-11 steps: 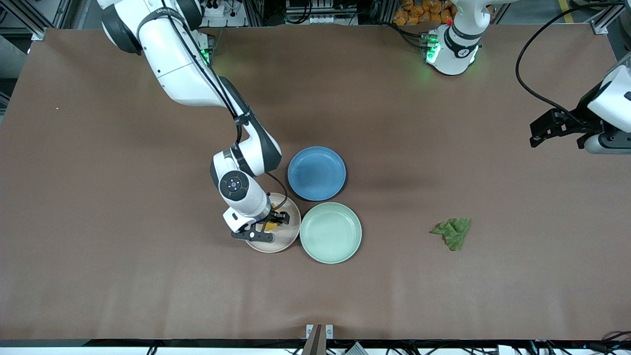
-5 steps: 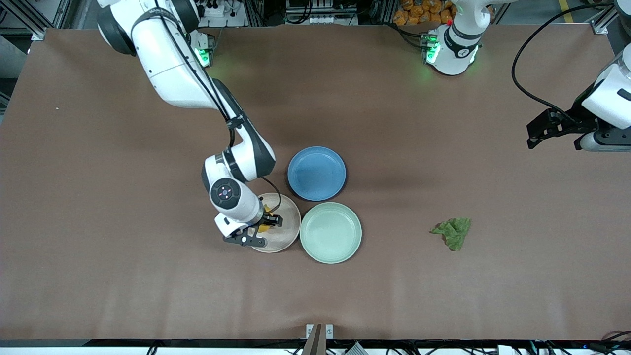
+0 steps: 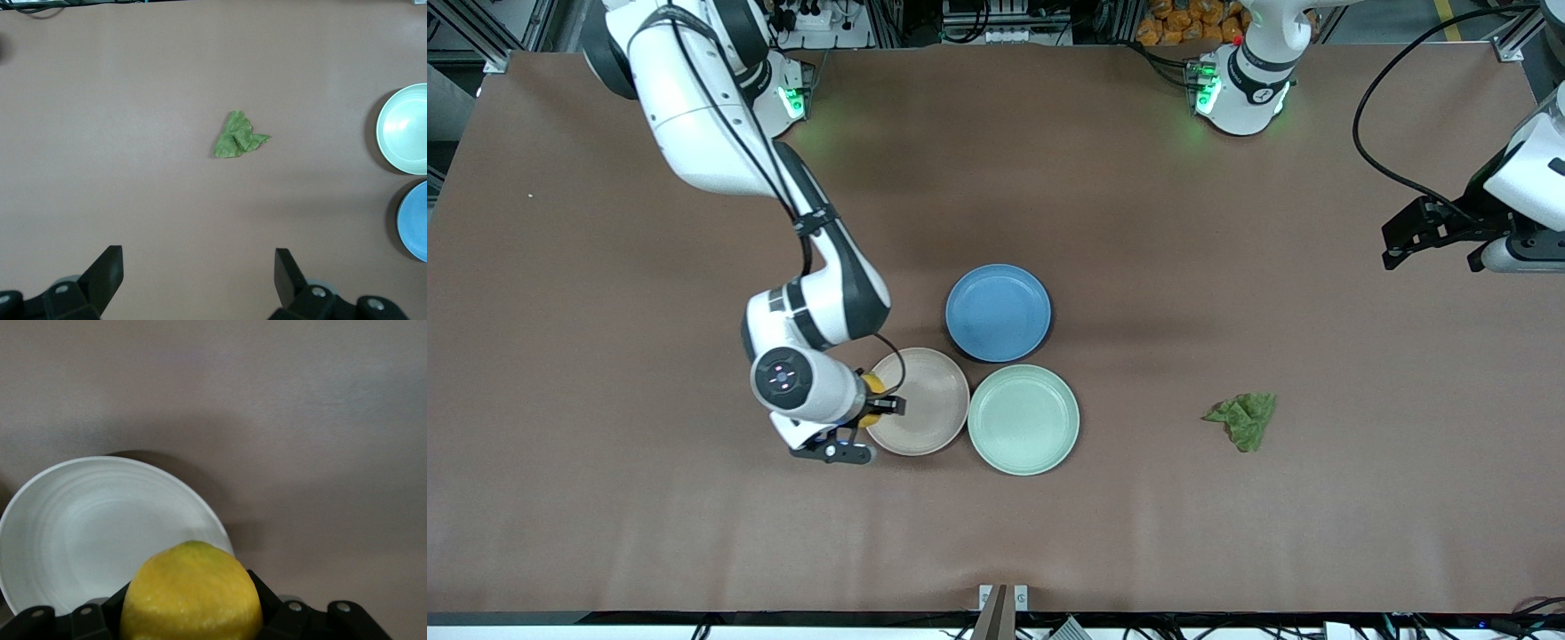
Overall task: Pick lemon and lettuce from plates
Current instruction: 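Carry the lemon away from the plates with the right gripper, then set the lemon on the table and open the right gripper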
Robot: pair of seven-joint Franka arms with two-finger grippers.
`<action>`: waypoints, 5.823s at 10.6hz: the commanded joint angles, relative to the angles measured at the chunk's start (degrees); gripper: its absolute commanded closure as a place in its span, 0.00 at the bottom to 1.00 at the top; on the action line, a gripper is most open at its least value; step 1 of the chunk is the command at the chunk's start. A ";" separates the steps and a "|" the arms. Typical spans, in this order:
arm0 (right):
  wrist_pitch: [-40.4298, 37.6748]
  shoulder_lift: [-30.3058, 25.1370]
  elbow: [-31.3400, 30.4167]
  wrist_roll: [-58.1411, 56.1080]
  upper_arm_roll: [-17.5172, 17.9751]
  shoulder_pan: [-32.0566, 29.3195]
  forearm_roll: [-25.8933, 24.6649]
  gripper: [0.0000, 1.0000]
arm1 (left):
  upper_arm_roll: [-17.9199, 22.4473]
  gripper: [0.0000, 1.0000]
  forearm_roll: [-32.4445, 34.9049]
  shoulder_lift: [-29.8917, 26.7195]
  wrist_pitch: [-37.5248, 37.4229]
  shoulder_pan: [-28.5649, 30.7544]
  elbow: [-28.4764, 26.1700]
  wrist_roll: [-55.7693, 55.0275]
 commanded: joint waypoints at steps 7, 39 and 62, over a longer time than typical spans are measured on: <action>-7.59 -3.00 0.81 -13.98 -1.25 -8.80 -2.42 0.55 | -0.01 0.00 1.02 -0.31 -0.02 0.25 1.95 -0.30; 36.23 -21.92 -52.27 -37.82 0.85 -27.79 -7.34 0.43 | 0.08 0.00 0.14 1.45 0.06 0.43 1.51 0.23; -29.81 -40.00 -14.93 -27.71 0.67 -25.77 -7.69 0.00 | -2.03 0.00 -0.92 -0.04 -5.80 2.10 2.03 -3.99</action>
